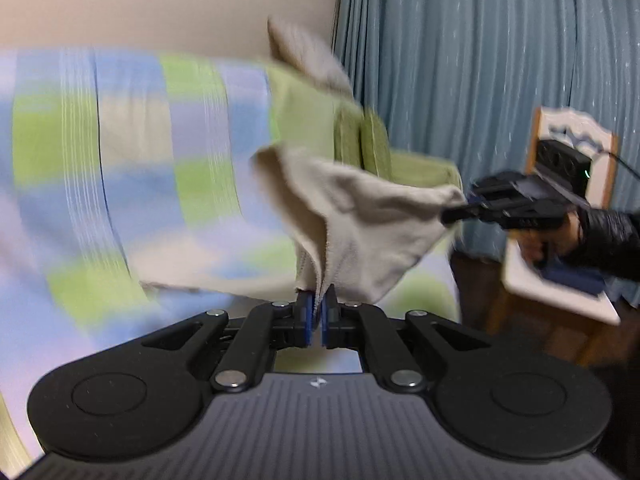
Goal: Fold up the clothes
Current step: 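Lift the top's end with the left gripper while the right gripper grasps the other end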
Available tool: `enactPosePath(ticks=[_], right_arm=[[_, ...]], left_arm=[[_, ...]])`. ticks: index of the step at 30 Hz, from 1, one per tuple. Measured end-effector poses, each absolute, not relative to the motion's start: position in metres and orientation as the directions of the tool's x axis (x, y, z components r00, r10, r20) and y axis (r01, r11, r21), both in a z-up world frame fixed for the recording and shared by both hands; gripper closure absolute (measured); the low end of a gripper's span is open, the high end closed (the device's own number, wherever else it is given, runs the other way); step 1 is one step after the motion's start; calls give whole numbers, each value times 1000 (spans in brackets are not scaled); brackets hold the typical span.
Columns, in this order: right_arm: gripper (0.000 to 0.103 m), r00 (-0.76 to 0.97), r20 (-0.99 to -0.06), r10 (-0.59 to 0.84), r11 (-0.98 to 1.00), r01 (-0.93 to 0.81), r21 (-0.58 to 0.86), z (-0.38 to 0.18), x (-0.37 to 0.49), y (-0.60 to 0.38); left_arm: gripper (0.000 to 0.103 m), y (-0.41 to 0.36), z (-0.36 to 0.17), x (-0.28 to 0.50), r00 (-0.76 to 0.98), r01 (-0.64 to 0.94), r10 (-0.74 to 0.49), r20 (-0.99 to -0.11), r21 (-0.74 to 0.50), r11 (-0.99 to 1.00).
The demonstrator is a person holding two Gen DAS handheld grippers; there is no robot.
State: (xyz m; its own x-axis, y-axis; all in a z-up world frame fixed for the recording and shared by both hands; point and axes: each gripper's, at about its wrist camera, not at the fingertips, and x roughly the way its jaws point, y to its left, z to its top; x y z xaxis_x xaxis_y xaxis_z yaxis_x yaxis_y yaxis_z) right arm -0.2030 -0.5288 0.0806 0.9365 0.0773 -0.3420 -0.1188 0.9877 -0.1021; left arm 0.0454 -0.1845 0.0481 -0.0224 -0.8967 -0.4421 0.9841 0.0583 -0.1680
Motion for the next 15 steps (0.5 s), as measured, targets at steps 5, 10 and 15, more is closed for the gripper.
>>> enactPosePath(ticks=[5, 10, 15], right_arm=[[100, 858, -483, 173, 977, -211, -26, 32, -228, -504], [100, 837, -504, 213, 967, -255, -16, 53, -208, -533], [100, 808, -522, 273, 962, -218, 165, 61, -121, -591]], left_arm=[[103, -155, -7, 7, -14, 952, -862, -507, -270, 143], [103, -169, 4, 46, 60, 916, -889, -454, -330, 230], [103, -203, -10, 97, 136, 835, -862, -489, -411, 365]])
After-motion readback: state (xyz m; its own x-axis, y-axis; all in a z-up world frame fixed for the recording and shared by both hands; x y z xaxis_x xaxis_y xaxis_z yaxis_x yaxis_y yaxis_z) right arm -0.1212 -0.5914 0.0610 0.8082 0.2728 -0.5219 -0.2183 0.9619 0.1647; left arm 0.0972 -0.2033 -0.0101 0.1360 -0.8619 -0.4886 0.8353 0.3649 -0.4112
